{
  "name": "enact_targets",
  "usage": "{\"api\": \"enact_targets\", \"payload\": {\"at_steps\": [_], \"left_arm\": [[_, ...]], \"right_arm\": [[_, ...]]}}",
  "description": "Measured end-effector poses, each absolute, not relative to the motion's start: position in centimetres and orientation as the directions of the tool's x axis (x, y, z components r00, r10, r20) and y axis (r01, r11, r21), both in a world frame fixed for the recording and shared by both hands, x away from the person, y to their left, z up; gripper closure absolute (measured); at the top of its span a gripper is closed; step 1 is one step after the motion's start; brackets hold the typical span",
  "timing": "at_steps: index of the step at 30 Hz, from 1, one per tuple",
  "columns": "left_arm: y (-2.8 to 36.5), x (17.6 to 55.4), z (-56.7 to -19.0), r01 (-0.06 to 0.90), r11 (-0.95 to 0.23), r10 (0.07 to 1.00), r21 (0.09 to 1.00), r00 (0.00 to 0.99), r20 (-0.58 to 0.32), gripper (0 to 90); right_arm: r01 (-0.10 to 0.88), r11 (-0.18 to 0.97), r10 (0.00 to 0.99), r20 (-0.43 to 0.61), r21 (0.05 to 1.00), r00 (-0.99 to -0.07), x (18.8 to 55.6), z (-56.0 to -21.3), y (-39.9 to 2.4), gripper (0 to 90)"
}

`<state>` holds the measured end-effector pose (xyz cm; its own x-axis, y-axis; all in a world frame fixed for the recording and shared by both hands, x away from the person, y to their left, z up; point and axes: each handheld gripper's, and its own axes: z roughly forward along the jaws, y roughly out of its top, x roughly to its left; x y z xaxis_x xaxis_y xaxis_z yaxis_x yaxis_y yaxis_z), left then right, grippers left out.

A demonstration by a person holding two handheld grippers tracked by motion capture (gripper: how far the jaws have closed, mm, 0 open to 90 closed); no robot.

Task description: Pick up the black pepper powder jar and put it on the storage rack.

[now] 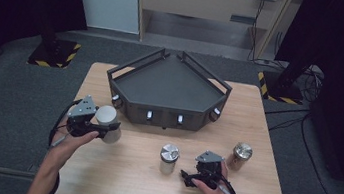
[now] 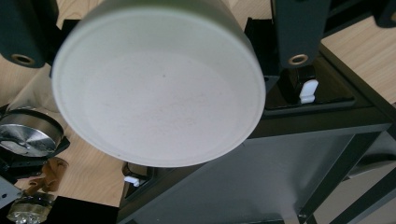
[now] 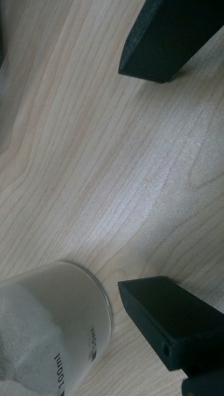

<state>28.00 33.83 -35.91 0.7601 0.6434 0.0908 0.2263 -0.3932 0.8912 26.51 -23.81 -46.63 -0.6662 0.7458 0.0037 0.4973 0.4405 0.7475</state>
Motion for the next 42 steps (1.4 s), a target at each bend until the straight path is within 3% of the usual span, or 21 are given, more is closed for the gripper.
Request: {"api": "enact_targets", "payload": {"at_steps": [42], "left_arm": [[30.4,31.7,-29.6,0.171,-0.436,0.545,0.883,0.831,0.108,32.7]], "right_arm": [[0.501,0.435,0.752,0.004,0.748,-0.659,26.3,-46.6,-23.7,0.5]]}}
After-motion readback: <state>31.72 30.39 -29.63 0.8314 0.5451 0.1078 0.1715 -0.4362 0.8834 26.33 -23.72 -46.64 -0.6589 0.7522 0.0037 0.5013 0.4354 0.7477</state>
